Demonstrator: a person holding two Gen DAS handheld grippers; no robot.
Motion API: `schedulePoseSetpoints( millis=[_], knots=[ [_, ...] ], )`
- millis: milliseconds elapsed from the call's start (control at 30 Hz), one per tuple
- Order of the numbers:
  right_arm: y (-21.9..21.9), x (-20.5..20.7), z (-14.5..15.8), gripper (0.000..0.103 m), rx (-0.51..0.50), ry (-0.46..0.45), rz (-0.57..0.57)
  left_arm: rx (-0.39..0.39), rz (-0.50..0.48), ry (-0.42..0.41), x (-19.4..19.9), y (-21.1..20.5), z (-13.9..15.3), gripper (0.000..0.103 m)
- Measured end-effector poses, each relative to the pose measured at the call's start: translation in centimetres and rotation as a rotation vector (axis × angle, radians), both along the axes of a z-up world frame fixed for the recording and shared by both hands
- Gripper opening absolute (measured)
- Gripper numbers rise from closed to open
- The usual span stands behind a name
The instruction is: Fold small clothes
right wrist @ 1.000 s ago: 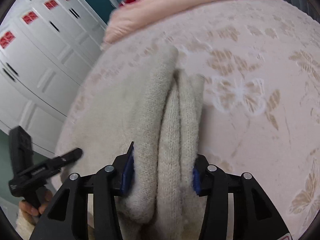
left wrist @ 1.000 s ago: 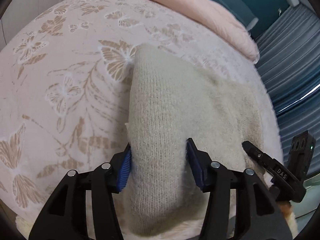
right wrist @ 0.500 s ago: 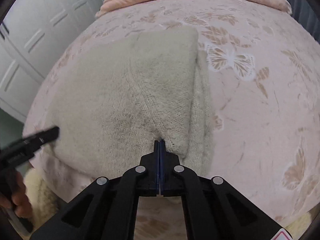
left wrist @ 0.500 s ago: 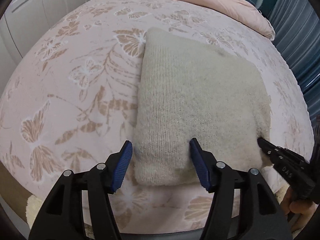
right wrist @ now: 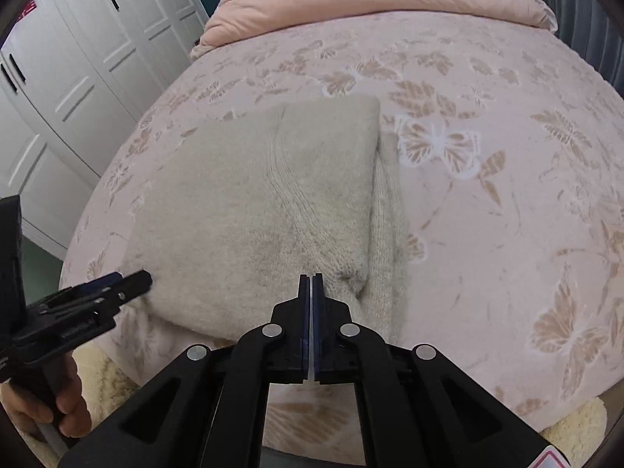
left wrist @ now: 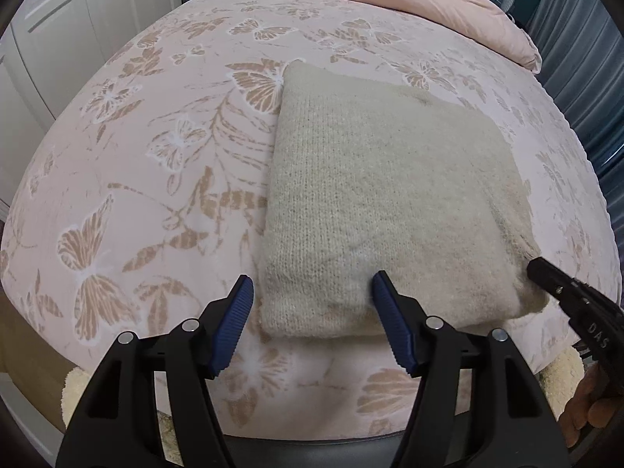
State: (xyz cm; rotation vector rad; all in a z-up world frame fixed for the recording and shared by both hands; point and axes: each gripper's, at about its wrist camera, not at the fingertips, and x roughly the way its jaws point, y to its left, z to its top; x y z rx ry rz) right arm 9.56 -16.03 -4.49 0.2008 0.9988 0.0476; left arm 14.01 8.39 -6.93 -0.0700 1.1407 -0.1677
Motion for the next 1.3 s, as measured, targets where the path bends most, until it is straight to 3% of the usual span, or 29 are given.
schedulePoseSetpoints(
  millis=[33, 100, 167, 267, 333, 367, 400, 467, 500, 567, 633, 700, 733, 767, 833, 967, 1033, 1100, 1200, 1233, 1300],
  knots=[
    [-0.6, 0.1, 0.0, 0.014, -0.001, -0.009, -0.020, 0.006, 0.003, 0.003, -0.1, 0.0, 0.0, 0.061],
    [-2.3, 0.7, -0.7, 0.046, 0.032, 0.000, -0.081, 0.011, 0.004, 0.007, -0.3, -0.1, 0.1, 0.062],
    [-3.7, 1.7, -1.7, 0.062, 0.083, 0.026, -0.103, 0.013, 0.005, -0.001, -0.4, -0.1, 0.2, 0.065],
    [-4.0, 4.4, -4.7, 0.075, 0.179, 0.119, -0.077, 0.025, 0.007, -0.013, -0.5, 0.0, 0.2, 0.076],
    [-3.4, 5.7, -6.8, 0.077, 0.224, 0.179, -0.075, 0.028, 0.013, -0.005, -0.3, 0.1, -0.1, 0.076],
    [-3.0, 6.1, -7.4, 0.076, 0.256, 0.186, -0.067, 0.031, 0.017, 0.005, -0.2, 0.1, -0.3, 0.076],
    [-2.7, 6.3, -7.6, 0.057, 0.290, 0.174, -0.050, 0.031, 0.021, 0.011, 0.0, 0.2, -0.4, 0.076],
    [-2.4, 6.5, -5.9, 0.036, 0.288, 0.143, -0.055, 0.030, 0.027, 0.018, 0.2, 0.2, -0.5, 0.076],
    [-2.4, 6.2, -4.2, 0.032, 0.293, 0.090, -0.051, 0.028, 0.024, 0.016, 0.3, 0.2, -0.4, 0.076],
    [-2.7, 5.0, -1.0, 0.028, 0.298, -0.018, -0.035, 0.039, 0.018, -0.001, 0.5, -0.1, -0.1, 0.076],
    [-3.1, 4.3, -0.5, 0.028, 0.238, -0.038, -0.033, 0.035, 0.000, -0.005, 0.7, -0.5, -0.2, 0.079],
    [-3.5, 4.6, -3.7, 0.029, 0.135, 0.050, -0.041, 0.027, -0.022, 0.012, 0.9, -1.2, -0.8, 0.082],
    [-3.8, 4.9, -6.0, 0.031, 0.125, 0.120, -0.045, 0.030, -0.037, 0.018, 0.9, -1.8, -1.3, 0.082],
    [-4.4, 4.5, -6.8, 0.036, 0.150, 0.114, -0.061, 0.035, -0.050, 0.021, 0.9, -2.3, -1.8, 0.083],
    [-5.3, 3.8, -5.1, 0.040, 0.200, 0.077, -0.095, 0.078, -0.057, 0.023, 0.7, -3.3, -2.3, 0.084],
    [-4.9, 0.9, 0.8, 0.041, 0.115, -0.064, -0.115, 0.100, -0.052, -0.030, -0.6, -3.7, -0.3, 0.083],
    [-4.1, -0.4, 2.2, 0.030, 0.115, -0.108, -0.075, 0.092, -0.049, -0.055, -1.1, -3.7, 0.8, 0.083],
    [-3.1, -0.1, 1.3, 0.011, 0.067, -0.061, -0.019, 0.082, -0.044, -0.063, -1.3, -3.8, 1.3, 0.083],
    [-2.6, 1.3, -4.5, 0.008, -0.020, 0.110, 0.011, 0.133, -0.047, -0.029, -0.7, -4.5, -0.1, 0.083],
    [-2.9, 1.1, -5.5, 0.007, -0.003, 0.119, -0.001, 0.154, -0.047, -0.009, -0.5, -4.6, -1.0, 0.083],
    [-3.3, 0.5, -4.1, 0.007, 0.043, 0.093, -0.025, 0.164, -0.035, 0.035, -0.3, -4.4, -2.2, 0.083]
  ],
)
